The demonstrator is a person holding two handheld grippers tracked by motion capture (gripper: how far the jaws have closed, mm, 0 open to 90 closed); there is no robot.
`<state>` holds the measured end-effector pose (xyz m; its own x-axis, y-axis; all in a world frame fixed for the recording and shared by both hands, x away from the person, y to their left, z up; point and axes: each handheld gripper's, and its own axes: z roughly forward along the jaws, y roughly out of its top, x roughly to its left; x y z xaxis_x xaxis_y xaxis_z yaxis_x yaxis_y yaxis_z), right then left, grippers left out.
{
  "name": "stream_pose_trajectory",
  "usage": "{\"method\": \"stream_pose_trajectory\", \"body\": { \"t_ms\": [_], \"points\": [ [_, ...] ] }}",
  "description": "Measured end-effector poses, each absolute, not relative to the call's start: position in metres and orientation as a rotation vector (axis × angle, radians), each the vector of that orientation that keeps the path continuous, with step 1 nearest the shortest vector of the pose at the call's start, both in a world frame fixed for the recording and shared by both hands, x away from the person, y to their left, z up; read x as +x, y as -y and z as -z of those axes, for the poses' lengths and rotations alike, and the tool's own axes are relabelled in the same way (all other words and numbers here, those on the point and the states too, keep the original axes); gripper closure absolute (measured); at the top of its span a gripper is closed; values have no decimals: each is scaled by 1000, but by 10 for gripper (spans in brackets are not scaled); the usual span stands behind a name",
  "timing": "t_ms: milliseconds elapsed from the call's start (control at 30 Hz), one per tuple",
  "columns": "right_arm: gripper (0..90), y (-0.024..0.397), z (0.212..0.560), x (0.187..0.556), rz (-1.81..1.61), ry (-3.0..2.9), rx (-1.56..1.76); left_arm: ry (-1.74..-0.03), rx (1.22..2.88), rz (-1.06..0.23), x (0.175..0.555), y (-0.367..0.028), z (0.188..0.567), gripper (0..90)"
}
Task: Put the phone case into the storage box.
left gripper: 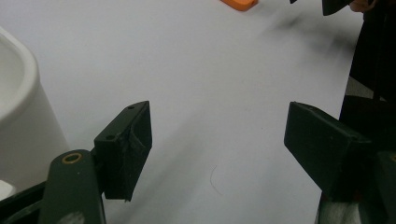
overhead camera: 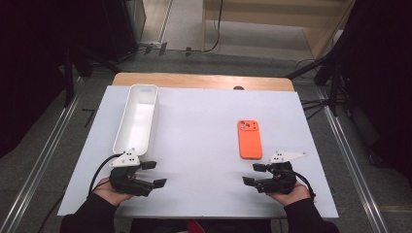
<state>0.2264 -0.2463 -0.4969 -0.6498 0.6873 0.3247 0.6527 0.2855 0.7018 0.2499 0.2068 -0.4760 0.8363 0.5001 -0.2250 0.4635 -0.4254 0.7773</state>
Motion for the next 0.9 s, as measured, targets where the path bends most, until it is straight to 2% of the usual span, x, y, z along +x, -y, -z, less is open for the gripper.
{"method": "stream_pose_trajectory", "body": {
  "t_ms": [900],
  "points": [
    [258, 250, 494, 226, -1328, -2490, 1301, -699, 2095, -45, 250, -206, 477, 239]
  ]
}}
